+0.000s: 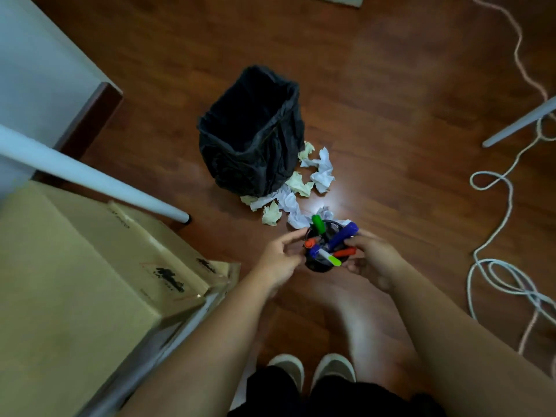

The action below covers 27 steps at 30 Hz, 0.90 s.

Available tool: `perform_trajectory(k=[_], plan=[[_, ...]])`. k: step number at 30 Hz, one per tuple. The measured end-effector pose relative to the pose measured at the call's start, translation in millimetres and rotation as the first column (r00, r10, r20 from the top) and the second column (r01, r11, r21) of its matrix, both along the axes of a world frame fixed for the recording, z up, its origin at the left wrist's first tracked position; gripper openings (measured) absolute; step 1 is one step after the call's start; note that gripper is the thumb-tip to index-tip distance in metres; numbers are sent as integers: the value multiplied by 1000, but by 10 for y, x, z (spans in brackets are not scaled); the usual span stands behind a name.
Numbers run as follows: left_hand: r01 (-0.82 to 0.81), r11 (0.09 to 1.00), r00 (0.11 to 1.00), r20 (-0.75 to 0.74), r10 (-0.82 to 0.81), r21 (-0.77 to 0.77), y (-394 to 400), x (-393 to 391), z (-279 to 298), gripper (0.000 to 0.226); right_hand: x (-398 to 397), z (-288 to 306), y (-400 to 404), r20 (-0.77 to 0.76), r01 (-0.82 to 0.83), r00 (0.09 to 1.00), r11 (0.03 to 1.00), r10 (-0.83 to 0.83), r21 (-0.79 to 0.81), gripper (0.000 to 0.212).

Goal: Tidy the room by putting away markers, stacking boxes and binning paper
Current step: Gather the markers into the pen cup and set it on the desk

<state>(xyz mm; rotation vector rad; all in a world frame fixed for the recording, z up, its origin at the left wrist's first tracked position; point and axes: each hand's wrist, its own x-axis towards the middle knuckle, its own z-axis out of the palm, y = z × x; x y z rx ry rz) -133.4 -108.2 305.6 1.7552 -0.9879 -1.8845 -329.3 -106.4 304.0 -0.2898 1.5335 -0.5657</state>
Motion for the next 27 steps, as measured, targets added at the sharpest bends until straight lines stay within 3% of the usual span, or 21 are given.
perform_trajectory(k=[7,9,11,15,17,22,27], plan=[[17,983,993,-113,-38,-182,126,173,1962,74,38,2099,116,278,190,949,975,-152,-115,29],[15,967,992,-119,-47,-256,170,279,2544,76,125,2752,117,314,110,948,974,-43,-199,46],[-20,944,994,-112,-18,-328,249,444,3029,78,272,3306,115,231,-53,964,948,131,-314,57],[-201,873,979,-111,169,-444,551,885,3929,75,711,4173,98,-18,-389,894,755,449,-528,61],[-314,815,948,-122,292,-487,761,1156,4323,75,1031,4543,83,-80,-475,841,659,535,-583,62],[-484,640,843,-124,523,-597,1458,2021,5013,72,2149,5220,301,-138,-582,677,410,723,-702,58],[-605,488,694,-114,711,-629,2236,3050,5285,59,3528,5507,782,-201,-643,501,206,842,-738,54]])
